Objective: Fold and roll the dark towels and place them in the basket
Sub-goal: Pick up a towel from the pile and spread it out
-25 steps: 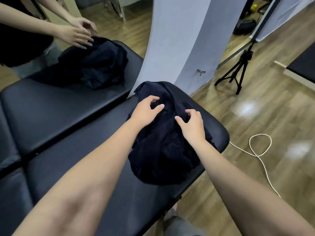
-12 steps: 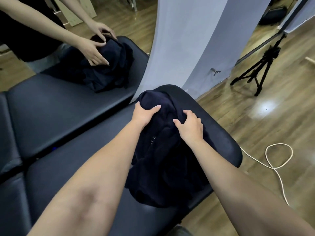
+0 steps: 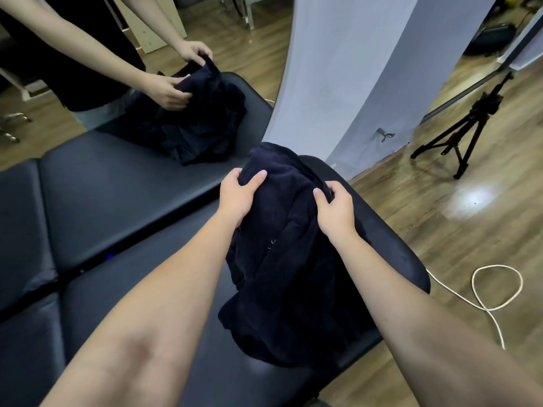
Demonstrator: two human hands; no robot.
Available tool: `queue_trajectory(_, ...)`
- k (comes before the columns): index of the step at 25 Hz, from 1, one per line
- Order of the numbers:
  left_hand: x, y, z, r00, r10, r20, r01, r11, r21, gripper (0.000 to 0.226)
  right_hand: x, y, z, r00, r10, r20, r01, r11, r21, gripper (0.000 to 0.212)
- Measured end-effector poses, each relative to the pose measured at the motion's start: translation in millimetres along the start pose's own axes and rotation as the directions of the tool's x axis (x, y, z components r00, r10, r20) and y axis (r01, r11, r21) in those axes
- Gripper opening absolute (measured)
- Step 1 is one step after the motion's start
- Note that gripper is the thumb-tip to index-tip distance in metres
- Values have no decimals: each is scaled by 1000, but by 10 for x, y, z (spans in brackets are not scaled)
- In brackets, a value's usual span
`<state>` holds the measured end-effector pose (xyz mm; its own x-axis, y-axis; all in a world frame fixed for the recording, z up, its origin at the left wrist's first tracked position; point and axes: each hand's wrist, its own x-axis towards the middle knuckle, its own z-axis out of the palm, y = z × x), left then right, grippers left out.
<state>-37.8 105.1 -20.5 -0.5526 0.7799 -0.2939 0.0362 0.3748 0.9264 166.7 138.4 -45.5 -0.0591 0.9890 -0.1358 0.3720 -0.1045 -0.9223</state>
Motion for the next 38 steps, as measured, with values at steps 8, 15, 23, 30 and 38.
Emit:
queue_trajectory(8, -267, 737, -679, 982, 172, -79, -184, 967, -178, 44, -249, -821, 152, 991, -133, 1, 128, 960, 251, 9)
queue_trajectory(15, -874, 867, -1542, 918, -191, 348, 298, 911, -286, 68, -821, -1283, 445, 983, -169, 69, 131, 916, 378, 17)
queue_trajectory(23, -1483, 801, -2571, 891, 238, -385, -319, 934, -161, 28, -1562, -1840, 703, 964, -238, 121, 178, 911, 373, 27)
queue_trajectory(30, -2250, 1022, -3521, 676, 536, -506, -609, 793, 26, 9, -2327, -2510, 959, 902, -420, 96, 353, 848, 395, 43)
queue_trajectory(38, -3032, 824, -4500, 519, 579, -629, -590, 775, 227, 32, -3163, -2858, 1294, 835, -541, 101, 462, 789, 406, 34)
